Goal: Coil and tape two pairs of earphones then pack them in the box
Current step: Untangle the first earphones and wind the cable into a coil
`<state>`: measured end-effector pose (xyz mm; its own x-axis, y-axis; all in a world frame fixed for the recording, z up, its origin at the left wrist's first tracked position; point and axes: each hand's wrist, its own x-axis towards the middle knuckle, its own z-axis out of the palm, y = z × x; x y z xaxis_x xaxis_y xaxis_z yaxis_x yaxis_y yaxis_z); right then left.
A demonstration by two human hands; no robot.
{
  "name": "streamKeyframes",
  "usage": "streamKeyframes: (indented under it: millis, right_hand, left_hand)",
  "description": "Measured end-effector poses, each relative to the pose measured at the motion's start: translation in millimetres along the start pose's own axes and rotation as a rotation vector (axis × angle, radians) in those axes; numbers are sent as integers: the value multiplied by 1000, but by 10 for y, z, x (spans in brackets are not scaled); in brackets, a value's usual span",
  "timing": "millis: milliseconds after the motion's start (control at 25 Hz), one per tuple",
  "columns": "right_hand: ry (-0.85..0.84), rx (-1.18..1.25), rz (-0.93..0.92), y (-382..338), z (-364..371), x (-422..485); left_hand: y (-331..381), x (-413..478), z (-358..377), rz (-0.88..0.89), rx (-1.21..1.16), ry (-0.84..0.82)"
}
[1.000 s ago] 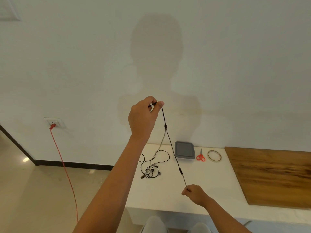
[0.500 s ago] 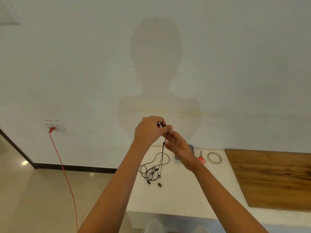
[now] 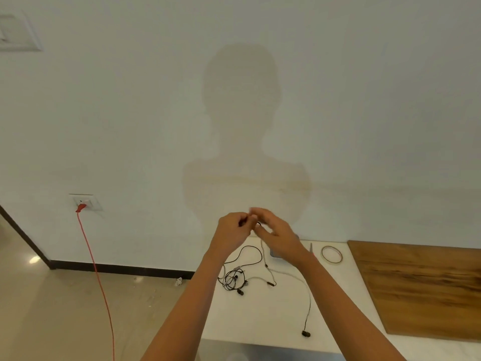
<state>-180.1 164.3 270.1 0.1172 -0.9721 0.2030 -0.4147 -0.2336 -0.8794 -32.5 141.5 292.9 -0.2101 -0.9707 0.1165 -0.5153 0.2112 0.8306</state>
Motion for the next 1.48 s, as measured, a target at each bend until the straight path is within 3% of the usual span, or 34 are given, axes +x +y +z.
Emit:
streamKeyframes:
  millis: [80, 160, 320, 360, 400, 520, 600, 840, 1000, 1160, 1400, 1480]
  right_hand:
    - [71, -107, -113, -49, -40, 30]
    - [212, -241, -112, 15, -204, 67]
    - [509, -420, 97, 333, -625, 85]
    - [515, -429, 147, 381, -659, 79]
    - [445, -385, 157, 397, -639, 70]
    - [4, -122, 49, 256, -333, 17]
    - [-134, -54, -16, 165, -134, -4]
    - [-19, 198, 59, 164, -190, 8]
    - [-60, 12, 123, 212, -347, -10]
    - [-89, -191, 183, 477, -614, -85]
    - [-2, -31, 438, 838, -707, -187]
    - [1, -102, 447, 936, -745, -209]
  left_hand:
    - [18, 22, 5, -1, 0, -16]
    - [-35, 5, -66, -4, 27, -47]
    - [-247, -82, -221, -50, 51, -19]
    - [-279, -90, -230, -58, 29, 7]
    - [-288, -93, -220, -54, 9, 21]
    - [-178, -72, -104, -10, -32, 13]
    - [-95, -40, -35, 18, -47, 16]
    - [-117, 9, -157, 66, -18, 69]
    - [-188, 10, -336, 75, 105, 96]
    - [-287, 13, -661, 88, 212, 258]
    - [-317, 24, -730, 122, 189, 372]
    - [-324, 9, -760, 106, 225, 440]
